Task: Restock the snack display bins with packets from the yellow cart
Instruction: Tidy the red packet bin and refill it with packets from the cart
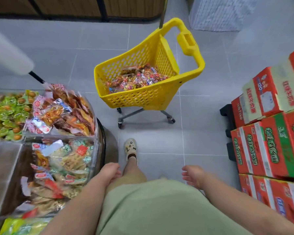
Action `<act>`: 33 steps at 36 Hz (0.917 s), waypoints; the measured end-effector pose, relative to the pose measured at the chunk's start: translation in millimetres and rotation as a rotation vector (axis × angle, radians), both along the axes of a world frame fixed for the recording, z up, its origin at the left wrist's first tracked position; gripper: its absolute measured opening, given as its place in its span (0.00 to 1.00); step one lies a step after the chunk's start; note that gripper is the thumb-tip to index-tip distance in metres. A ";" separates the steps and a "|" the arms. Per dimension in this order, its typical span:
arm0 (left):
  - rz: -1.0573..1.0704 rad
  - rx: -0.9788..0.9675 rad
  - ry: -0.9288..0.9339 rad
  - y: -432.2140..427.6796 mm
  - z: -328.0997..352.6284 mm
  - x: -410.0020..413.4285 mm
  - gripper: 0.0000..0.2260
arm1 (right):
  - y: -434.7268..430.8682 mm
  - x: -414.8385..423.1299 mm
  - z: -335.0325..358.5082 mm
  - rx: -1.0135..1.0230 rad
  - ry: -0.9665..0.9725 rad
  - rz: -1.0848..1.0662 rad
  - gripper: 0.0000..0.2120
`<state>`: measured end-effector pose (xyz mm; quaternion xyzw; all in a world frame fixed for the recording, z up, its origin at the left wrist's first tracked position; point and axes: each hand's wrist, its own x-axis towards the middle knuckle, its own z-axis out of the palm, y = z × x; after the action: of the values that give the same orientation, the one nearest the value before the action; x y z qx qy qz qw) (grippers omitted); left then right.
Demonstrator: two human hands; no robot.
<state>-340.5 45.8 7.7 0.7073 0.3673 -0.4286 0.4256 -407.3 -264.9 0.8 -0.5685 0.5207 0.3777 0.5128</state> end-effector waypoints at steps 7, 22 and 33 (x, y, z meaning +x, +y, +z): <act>-0.036 0.019 -0.044 22.5 4.9 134.6 0.06 | 22.6 114.0 -2.7 -0.074 -0.068 -0.089 0.06; -0.027 -0.090 0.042 43.3 1.3 282.7 0.07 | 79.7 268.9 21.6 0.032 -0.060 -0.116 0.04; 0.146 -0.008 0.050 6.9 -7.2 345.5 0.06 | 39.8 423.2 23.9 0.028 -0.190 0.107 0.06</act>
<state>5.0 52.7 0.5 0.6658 0.4267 -0.4156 0.4494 15.9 -225.0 24.7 -0.6217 0.4332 0.3562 0.5467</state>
